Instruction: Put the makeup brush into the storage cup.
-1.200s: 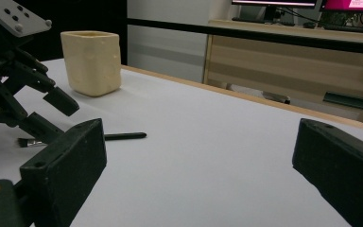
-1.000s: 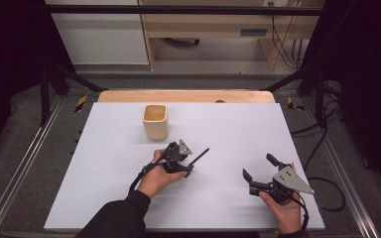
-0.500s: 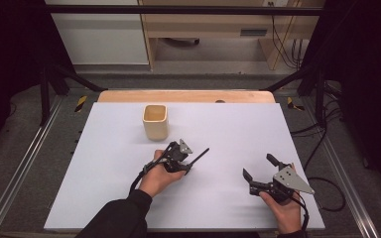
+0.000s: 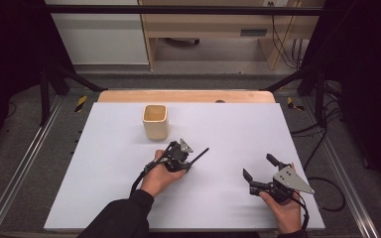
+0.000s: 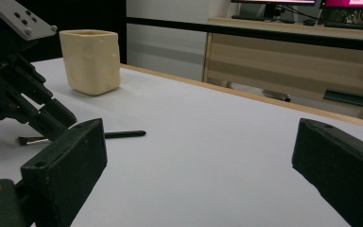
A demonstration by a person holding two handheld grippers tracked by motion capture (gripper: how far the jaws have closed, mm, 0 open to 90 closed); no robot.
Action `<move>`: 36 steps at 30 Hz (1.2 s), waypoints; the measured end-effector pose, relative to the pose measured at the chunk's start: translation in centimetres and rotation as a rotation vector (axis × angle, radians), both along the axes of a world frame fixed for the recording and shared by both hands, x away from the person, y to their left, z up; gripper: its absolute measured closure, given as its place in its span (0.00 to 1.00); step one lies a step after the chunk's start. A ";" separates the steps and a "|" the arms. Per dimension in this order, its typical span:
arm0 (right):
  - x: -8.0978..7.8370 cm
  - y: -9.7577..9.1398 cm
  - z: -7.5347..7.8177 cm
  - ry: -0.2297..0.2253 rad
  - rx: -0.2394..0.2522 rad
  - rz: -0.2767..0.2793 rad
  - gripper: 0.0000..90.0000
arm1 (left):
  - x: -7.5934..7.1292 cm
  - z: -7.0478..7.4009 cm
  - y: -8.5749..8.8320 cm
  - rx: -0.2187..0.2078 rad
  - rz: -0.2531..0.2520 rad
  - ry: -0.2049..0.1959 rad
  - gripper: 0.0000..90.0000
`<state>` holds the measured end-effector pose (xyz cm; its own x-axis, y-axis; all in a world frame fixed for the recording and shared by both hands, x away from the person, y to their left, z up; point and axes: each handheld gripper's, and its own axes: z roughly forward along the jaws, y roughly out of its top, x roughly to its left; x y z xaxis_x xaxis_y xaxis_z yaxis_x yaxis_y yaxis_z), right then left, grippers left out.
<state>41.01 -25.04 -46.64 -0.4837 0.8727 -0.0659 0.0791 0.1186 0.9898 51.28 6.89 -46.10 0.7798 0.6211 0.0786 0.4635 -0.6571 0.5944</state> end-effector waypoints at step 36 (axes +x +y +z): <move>0.0 0.0 0.0 -0.007 -0.005 0.002 0.05 | -0.4 0.6 0.6 -0.026 -0.006 -0.007 0.93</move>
